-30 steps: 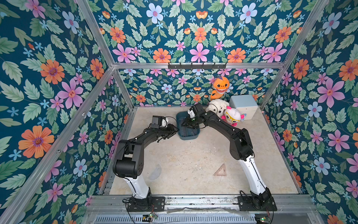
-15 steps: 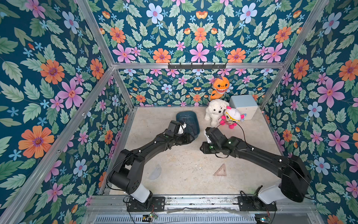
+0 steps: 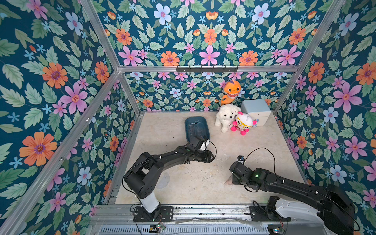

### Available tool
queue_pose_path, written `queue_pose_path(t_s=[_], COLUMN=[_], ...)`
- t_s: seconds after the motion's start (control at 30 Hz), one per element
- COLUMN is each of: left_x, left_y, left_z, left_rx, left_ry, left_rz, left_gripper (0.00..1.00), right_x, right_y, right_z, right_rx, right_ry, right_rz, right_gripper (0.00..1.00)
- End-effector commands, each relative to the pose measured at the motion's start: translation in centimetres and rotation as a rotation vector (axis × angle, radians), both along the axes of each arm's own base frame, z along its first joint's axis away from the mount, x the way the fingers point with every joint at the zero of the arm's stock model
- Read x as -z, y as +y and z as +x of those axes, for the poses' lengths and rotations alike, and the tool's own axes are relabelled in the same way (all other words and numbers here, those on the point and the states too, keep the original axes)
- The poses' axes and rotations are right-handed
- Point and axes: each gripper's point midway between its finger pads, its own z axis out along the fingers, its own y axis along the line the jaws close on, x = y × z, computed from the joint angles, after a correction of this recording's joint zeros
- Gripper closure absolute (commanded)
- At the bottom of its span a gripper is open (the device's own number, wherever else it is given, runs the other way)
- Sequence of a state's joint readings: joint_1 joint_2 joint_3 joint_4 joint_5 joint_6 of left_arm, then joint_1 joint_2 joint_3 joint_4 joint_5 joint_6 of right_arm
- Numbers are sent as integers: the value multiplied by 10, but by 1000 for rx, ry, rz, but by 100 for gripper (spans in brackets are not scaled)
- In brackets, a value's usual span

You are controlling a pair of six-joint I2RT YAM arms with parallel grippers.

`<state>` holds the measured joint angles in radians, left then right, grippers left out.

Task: Put the scattered rulers into the storage box
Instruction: Pick up the ruler from the center of the board.

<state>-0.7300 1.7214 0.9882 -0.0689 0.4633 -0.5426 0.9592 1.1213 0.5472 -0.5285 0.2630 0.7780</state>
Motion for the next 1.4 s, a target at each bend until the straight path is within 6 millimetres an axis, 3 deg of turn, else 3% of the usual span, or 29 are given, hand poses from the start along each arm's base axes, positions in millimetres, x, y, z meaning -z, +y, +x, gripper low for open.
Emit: queue_pose_path(t_s=[0.0, 0.3, 0.63, 0.93, 1.37], left_x=[12, 12, 17, 20, 20], left_y=[-1, -4, -4, -1, 11], left_z=[-7, -10, -12, -13, -15], left_rx=[49, 65, 79, 78, 59], left_ry=[27, 34, 46, 46, 46], left_rz=[41, 15, 22, 36, 43], left_gripper=[47, 45, 45, 45, 45], right_x=[6, 25, 36, 40, 42], right_y=[-8, -11, 3, 16, 54], right_z=[-2, -7, -3, 8, 50], right_rx=[50, 52, 47, 51, 60], right_ry=[5, 63, 97, 98, 88], right_rz=[-13, -68, -71, -91, -78], right_gripper=[78, 73, 67, 80, 86])
